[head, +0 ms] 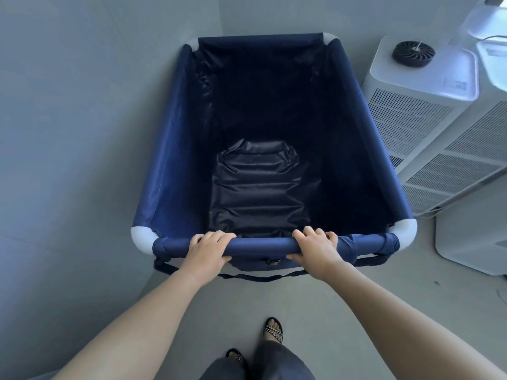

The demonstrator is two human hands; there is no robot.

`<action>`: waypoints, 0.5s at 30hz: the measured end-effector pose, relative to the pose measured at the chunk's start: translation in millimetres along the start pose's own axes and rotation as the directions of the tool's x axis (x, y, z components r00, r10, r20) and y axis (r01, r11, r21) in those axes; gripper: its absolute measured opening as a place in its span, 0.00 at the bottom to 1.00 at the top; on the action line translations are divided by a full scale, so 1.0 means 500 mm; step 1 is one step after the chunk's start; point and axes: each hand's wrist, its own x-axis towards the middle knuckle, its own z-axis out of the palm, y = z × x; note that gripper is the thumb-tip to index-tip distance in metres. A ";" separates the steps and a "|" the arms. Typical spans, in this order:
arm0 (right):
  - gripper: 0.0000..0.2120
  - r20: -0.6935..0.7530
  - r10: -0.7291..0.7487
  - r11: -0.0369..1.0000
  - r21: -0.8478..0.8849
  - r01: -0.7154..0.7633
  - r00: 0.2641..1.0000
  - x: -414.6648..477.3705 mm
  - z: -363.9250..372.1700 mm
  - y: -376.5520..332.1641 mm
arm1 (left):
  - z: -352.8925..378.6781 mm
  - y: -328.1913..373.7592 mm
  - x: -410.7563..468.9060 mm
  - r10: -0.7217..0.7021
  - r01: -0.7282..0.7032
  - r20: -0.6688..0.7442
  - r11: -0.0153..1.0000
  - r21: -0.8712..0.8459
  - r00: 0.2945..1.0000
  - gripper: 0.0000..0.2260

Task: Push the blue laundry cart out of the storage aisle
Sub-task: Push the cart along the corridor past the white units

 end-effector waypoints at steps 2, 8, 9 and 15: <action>0.21 -0.006 -0.003 1.000 -0.010 0.003 1.000 0.003 0.000 0.002 | -0.004 0.013 0.007 -0.026 0.026 0.005 0.999 -0.023 1.000 0.16; 0.17 -0.104 0.028 0.999 -0.040 -0.033 0.994 -0.001 0.022 -0.007 | -0.012 0.018 0.011 -0.022 0.017 0.081 0.998 0.056 0.996 0.15; 0.17 -0.112 0.033 0.999 -0.034 -0.037 0.993 -0.004 0.026 -0.008 | -0.011 0.018 0.009 -0.015 0.010 0.091 0.998 0.061 0.996 0.15; 0.16 -0.113 0.050 0.999 -0.002 -0.050 0.992 -0.027 0.036 -0.028 | -0.006 -0.005 -0.013 0.048 -0.054 0.107 0.997 0.047 0.993 0.17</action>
